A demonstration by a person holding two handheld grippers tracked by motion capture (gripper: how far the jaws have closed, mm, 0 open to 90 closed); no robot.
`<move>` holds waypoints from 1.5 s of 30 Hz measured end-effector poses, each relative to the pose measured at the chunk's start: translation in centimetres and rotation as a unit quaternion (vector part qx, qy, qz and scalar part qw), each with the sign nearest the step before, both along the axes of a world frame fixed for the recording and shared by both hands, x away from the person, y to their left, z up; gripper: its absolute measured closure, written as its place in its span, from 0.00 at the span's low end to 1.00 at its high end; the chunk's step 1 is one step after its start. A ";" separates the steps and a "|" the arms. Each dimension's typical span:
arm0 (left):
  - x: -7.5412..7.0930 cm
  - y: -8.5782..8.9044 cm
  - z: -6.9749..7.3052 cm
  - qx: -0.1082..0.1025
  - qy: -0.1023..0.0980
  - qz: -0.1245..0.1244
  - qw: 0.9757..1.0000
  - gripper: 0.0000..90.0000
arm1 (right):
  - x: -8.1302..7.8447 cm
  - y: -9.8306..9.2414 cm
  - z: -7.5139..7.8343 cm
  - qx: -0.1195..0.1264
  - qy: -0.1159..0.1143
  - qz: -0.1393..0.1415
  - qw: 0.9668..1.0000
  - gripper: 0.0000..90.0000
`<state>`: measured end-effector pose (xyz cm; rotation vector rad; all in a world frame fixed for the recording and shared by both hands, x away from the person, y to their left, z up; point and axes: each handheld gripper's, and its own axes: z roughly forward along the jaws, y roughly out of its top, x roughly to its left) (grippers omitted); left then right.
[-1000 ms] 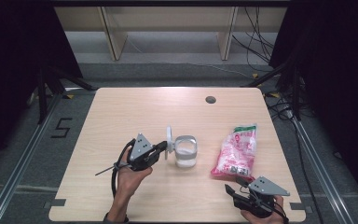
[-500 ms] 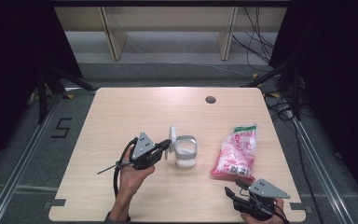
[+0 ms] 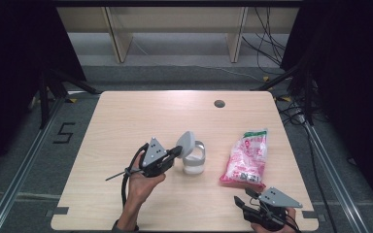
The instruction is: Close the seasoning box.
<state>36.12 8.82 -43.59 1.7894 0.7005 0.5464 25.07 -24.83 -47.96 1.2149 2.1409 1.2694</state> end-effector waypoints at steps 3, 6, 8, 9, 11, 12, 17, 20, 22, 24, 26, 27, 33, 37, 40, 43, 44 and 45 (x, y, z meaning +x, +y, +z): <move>0.0 -0.1 0.0 0.003 -0.003 -0.004 1.000 0.99 | 0.2 -0.2 0.0 -0.005 -0.009 0.006 1.000 0.54; 0.0 0.1 0.0 -0.001 -0.003 -0.007 1.000 0.99 | 0.1 -0.1 0.0 -0.002 -0.007 0.003 1.000 0.54; -0.2 0.2 0.0 -0.010 0.001 -0.009 1.000 0.95 | 0.2 -0.2 0.0 -0.006 -0.010 0.007 1.000 0.54; -0.2 0.3 0.0 -0.009 0.001 -0.011 1.000 0.93 | 0.2 -0.2 -0.1 -0.006 -0.010 0.007 1.000 0.54; -0.4 0.6 0.0 -0.025 0.008 -0.015 1.000 0.84 | 0.2 -0.2 -0.1 -0.006 -0.009 0.006 1.000 0.54; -0.5 0.7 0.0 -0.024 0.010 -0.020 0.999 0.81 | 0.2 -0.2 -0.1 -0.005 -0.010 0.006 1.000 0.54; -1.2 0.9 0.1 -0.028 0.015 -0.019 0.999 0.62 | 0.1 -0.1 0.0 -0.001 -0.005 0.001 1.000 0.53; -1.5 0.9 -0.1 -0.027 0.034 -0.015 0.999 0.48 | 0.0 -0.1 0.0 0.002 -0.002 -0.003 1.000 0.51; -1.7 1.0 -0.1 -0.030 0.037 -0.021 0.999 0.43 | -0.1 0.0 0.0 0.007 0.001 -0.006 1.000 0.50; -2.0 1.1 -0.2 -0.028 0.042 -0.019 0.999 0.38 | 0.0 0.0 0.0 0.007 -0.001 -0.006 1.000 0.50; -2.2 1.2 -0.3 -0.026 0.045 -0.019 0.998 0.34 | -0.1 0.0 0.0 0.005 0.000 -0.008 1.000 0.49; -2.3 1.2 -0.4 -0.032 0.045 -0.021 0.998 0.32 | 0.1 -0.1 0.0 0.000 -0.010 -0.002 1.000 0.48; -3.1 1.2 -1.0 -0.053 0.045 -0.031 0.997 0.30 | 0.3 -0.1 -0.1 -0.002 -0.012 0.002 1.000 0.45; -3.4 0.9 -1.7 -0.042 0.040 -0.045 0.997 0.29 | 0.3 0.0 -0.1 -0.003 -0.010 0.007 1.000 0.44; -3.9 0.6 -2.1 -0.045 0.049 -0.036 0.997 0.29 | 0.1 0.2 -0.1 0.004 0.004 0.003 1.000 0.44; -4.3 0.5 -2.3 -0.043 0.049 -0.036 0.997 0.29 | 0.1 0.2 -0.1 0.004 0.001 0.003 1.000 0.44; -4.3 0.5 -2.4 -0.043 0.050 -0.037 0.997 0.29 | 0.1 0.2 -0.1 0.005 0.005 0.003 1.000 0.44; -4.4 0.5 -2.5 -0.041 0.048 -0.038 0.997 0.29 | 0.1 0.2 -0.1 0.003 0.001 0.002 1.000 0.44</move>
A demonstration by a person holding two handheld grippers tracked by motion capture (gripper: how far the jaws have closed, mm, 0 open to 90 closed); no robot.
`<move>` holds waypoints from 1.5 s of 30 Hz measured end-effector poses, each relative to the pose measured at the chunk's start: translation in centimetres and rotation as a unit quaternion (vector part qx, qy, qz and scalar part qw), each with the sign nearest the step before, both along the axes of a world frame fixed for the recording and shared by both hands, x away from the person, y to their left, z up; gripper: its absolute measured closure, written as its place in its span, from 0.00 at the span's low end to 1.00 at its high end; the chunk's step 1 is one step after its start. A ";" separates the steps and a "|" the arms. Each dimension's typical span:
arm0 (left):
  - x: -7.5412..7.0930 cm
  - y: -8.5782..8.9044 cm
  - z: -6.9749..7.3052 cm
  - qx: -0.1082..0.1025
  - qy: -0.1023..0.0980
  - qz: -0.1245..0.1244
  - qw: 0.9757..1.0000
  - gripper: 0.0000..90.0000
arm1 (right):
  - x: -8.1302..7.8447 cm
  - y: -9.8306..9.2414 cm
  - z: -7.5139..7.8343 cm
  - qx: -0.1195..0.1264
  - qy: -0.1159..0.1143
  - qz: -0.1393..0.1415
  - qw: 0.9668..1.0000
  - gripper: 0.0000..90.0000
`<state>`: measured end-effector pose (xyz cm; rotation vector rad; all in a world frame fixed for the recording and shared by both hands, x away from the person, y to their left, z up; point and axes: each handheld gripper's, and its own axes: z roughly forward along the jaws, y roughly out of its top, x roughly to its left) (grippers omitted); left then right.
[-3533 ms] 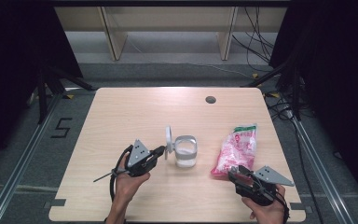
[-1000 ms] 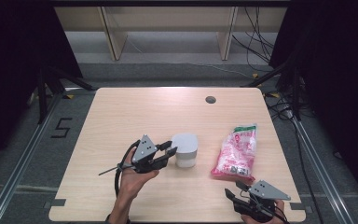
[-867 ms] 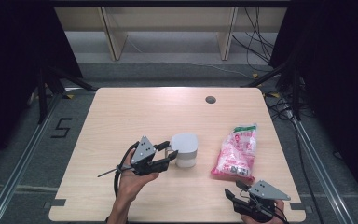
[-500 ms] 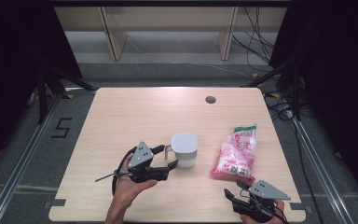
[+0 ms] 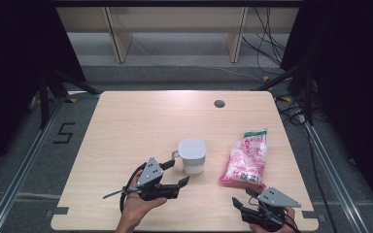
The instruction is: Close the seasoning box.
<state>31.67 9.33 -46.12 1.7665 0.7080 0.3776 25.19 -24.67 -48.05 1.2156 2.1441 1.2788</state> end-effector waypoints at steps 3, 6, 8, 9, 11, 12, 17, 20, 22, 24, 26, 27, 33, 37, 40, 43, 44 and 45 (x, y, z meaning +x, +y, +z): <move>-0.2 -0.1 -0.4 0.001 -0.001 -0.005 1.000 0.28 | 0.0 0.0 0.0 -0.001 -0.001 0.001 1.000 0.44; -0.6 -0.3 -0.8 0.007 0.001 -0.004 1.000 0.28 | 0.2 -0.1 -0.1 -0.007 -0.008 0.009 1.000 0.44; -0.7 -0.4 -1.1 0.001 0.003 -0.005 1.000 0.28 | 0.2 -0.1 0.0 -0.011 -0.006 0.010 1.000 0.43; -0.8 -0.4 -1.1 0.006 0.005 -0.004 1.000 0.28 | 0.0 0.0 0.0 -0.008 -0.001 0.006 1.000 0.43; -1.0 -0.5 -1.3 0.009 0.001 -0.005 1.000 0.28 | 0.0 0.1 0.0 -0.006 0.005 0.001 1.000 0.43; -1.1 -0.5 -1.4 0.010 0.001 -0.006 1.000 0.28 | -0.1 0.1 0.1 -0.006 0.006 0.004 1.000 0.43; -1.3 -0.4 -2.1 0.011 0.003 -0.005 1.000 0.27 | 0.0 0.1 -0.1 -0.005 0.002 0.004 1.000 0.43; -1.5 -0.2 -2.6 0.016 0.006 -0.008 1.000 0.26 | 0.3 0.0 -0.1 -0.017 -0.010 0.017 1.000 0.43; -1.7 -0.2 -2.9 0.015 0.008 -0.005 1.000 0.26 | 0.3 0.0 -0.1 -0.017 -0.008 0.017 1.000 0.43; -1.8 -0.2 -3.1 0.024 0.008 -0.002 1.000 0.26 | 0.3 0.0 -0.1 -0.017 -0.007 0.018 1.000 0.42; -1.9 -0.3 -3.3 0.023 0.009 0.002 1.000 0.26 | 0.3 0.1 -0.2 -0.017 -0.005 0.019 1.000 0.41; -2.0 -0.4 -3.4 0.017 0.012 -0.001 1.000 0.26 | 0.2 0.1 -0.2 -0.021 -0.002 0.016 1.000 0.41; -2.4 -0.6 -4.0 0.020 0.016 -0.009 1.000 0.25 | 0.2 0.1 -0.2 -0.026 -0.001 0.021 0.999 0.41; -2.8 -0.5 -4.2 0.043 0.015 -0.009 0.999 0.24 | 0.2 0.2 -0.3 -0.029 0.000 0.023 0.999 0.41; -3.0 -0.6 -4.4 0.026 0.017 -0.011 0.999 0.24 | 0.1 0.3 -0.3 -0.030 0.006 0.021 0.999 0.40; -3.2 -0.5 -4.5 0.026 0.014 -0.009 1.000 0.24 | -0.1 0.4 -0.4 -0.031 0.011 0.017 0.999 0.39; -3.4 -0.4 -4.5 0.029 0.016 -0.007 0.999 0.24 | 0.0 0.2 -0.4 -0.037 0.013 0.025 0.999 0.39; -3.5 -0.4 -4.6 0.026 0.015 -0.006 1.000 0.24 | 0.0 0.1 -0.5 -0.038 0.015 0.027 0.999 0.39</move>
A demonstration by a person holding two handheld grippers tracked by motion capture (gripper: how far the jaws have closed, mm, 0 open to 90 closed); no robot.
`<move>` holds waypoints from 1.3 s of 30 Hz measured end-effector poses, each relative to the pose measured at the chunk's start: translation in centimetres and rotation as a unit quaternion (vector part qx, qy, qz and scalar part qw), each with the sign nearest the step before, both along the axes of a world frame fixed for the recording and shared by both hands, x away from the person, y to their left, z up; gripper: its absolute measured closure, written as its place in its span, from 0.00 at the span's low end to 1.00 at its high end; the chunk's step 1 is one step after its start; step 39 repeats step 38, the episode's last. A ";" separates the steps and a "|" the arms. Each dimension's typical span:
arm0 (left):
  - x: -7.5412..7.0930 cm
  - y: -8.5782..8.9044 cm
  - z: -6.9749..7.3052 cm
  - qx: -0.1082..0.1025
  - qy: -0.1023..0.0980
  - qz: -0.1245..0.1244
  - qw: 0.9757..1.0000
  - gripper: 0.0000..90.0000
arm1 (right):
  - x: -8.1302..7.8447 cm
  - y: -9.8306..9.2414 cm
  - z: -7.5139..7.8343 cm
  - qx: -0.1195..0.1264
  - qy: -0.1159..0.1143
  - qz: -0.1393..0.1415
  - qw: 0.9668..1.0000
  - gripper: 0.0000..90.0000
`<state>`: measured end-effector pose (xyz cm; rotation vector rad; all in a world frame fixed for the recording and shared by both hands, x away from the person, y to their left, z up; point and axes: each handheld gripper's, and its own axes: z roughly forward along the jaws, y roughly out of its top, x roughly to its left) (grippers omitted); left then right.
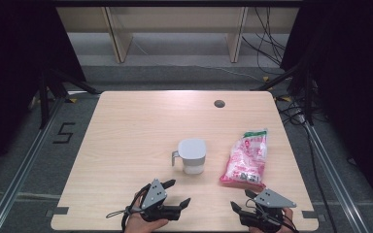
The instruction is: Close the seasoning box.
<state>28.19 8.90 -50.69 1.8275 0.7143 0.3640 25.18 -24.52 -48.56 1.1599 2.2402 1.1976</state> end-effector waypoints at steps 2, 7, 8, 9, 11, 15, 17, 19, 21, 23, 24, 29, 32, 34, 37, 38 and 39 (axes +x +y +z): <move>-0.1 0.0 -0.2 -0.003 0.001 0.003 1.000 0.23 | -0.1 -0.1 -0.1 -0.012 0.001 0.000 1.000 0.37; -0.4 0.3 -0.4 0.005 0.004 0.005 1.000 0.23 | -0.4 -0.3 -0.5 -0.017 0.010 -0.002 1.000 0.35; -0.4 0.3 -0.5 0.005 0.005 0.005 1.000 0.23 | -0.4 -0.4 -0.5 -0.020 0.011 0.003 1.000 0.35; -0.5 0.3 -0.5 0.008 0.006 0.008 1.000 0.23 | -0.5 -0.4 -0.5 -0.015 0.012 0.006 1.000 0.35; -0.5 0.4 -0.6 0.014 0.008 0.007 1.000 0.23 | -0.6 -0.4 -0.6 -0.012 0.016 0.004 1.000 0.34; -0.6 0.2 -0.6 0.012 0.008 0.005 1.000 0.23 | -0.8 -0.7 -0.7 -0.014 0.020 0.008 1.000 0.33; -0.5 0.2 -0.6 0.007 0.003 0.002 1.000 0.23 | -0.8 -0.6 -0.9 -0.022 0.016 0.007 1.000 0.33; -0.5 0.5 -0.6 0.020 0.009 0.005 1.000 0.23 | -1.0 -0.7 -0.9 -0.016 0.026 0.010 1.000 0.33; -0.7 0.3 -0.6 -0.005 0.014 0.012 1.000 0.23 | -1.1 -0.8 -0.9 -0.023 0.025 0.004 0.999 0.33; -0.6 0.5 -0.6 0.000 0.012 0.011 1.000 0.23 | -1.1 -0.9 -1.0 -0.021 0.026 0.011 0.999 0.33; -0.4 0.8 -0.5 0.018 0.001 0.003 1.000 0.23 | -1.1 -1.0 -0.9 -0.022 0.034 0.019 0.999 0.33; -0.6 0.6 -0.6 0.003 0.013 0.012 1.000 0.23 | -1.3 -1.1 -1.1 -0.018 0.027 0.008 0.999 0.33; -0.5 0.6 -0.6 0.002 0.016 0.012 1.000 0.23 | -1.3 -1.2 -1.0 -0.012 0.034 0.021 0.999 0.33; -0.5 0.7 -0.6 0.016 0.014 0.011 1.000 0.23 | -1.2 -1.2 -1.0 -0.016 0.033 0.021 0.999 0.33; -0.5 0.5 -0.7 0.003 0.019 0.013 1.000 0.23 | -1.2 -1.2 -1.1 -0.015 0.033 0.022 0.999 0.33; -0.3 0.7 -0.7 0.007 0.018 0.012 1.000 0.23 | -1.3 -1.2 -1.1 -0.017 0.030 0.016 0.999 0.33; -0.3 0.7 -0.7 0.007 0.018 0.012 1.000 0.23 | -1.3 -1.2 -1.1 -0.017 0.030 0.016 0.999 0.33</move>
